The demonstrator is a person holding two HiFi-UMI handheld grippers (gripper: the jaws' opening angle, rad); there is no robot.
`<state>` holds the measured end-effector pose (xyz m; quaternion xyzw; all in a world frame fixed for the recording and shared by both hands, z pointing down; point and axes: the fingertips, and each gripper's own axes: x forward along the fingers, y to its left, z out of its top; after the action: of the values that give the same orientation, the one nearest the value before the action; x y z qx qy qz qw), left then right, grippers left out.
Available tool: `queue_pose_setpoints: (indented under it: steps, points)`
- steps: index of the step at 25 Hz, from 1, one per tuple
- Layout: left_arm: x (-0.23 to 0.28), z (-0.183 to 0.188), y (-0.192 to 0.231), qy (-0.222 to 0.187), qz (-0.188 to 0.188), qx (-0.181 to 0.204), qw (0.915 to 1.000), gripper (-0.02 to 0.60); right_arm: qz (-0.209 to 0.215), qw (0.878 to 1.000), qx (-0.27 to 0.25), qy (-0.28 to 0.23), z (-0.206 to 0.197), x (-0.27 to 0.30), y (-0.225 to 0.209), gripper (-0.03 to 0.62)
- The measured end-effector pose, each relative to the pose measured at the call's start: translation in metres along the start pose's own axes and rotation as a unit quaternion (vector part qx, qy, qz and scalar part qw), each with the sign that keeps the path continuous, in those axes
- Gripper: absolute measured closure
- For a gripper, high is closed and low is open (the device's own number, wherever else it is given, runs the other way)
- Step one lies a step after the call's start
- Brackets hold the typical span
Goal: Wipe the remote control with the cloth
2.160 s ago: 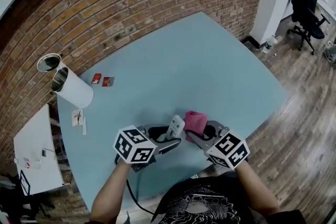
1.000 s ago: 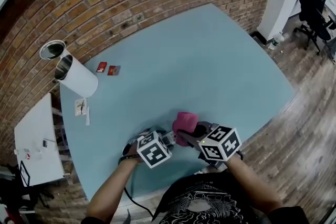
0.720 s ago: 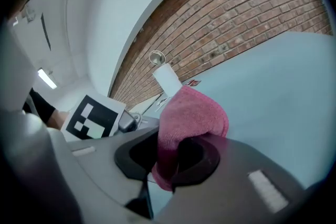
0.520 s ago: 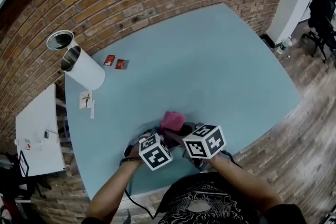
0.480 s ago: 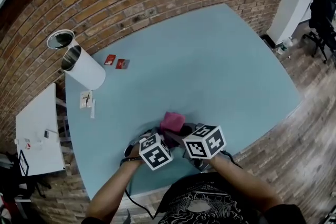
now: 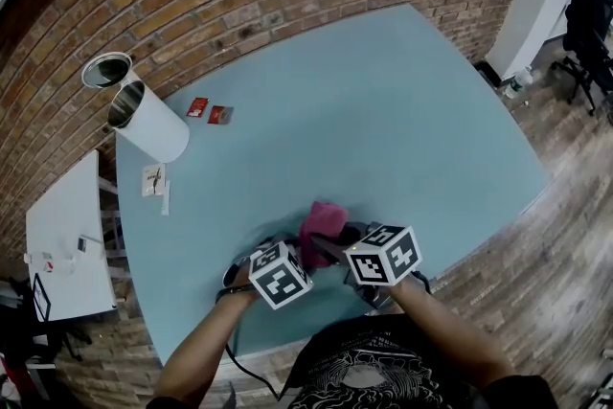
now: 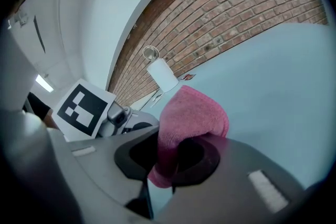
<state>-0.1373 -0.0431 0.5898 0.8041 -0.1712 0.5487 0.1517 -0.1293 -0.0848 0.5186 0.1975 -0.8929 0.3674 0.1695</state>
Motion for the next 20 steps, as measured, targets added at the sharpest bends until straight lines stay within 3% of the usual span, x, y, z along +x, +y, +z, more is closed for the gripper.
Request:
queue_pose_setpoints:
  steps: [20]
  points:
    - [0.001,-0.002,0.001,0.013,-0.006,-0.003,0.9999,0.348,-0.029,0.999,0.028,-0.029,0.000,-0.039,-0.034,0.531]
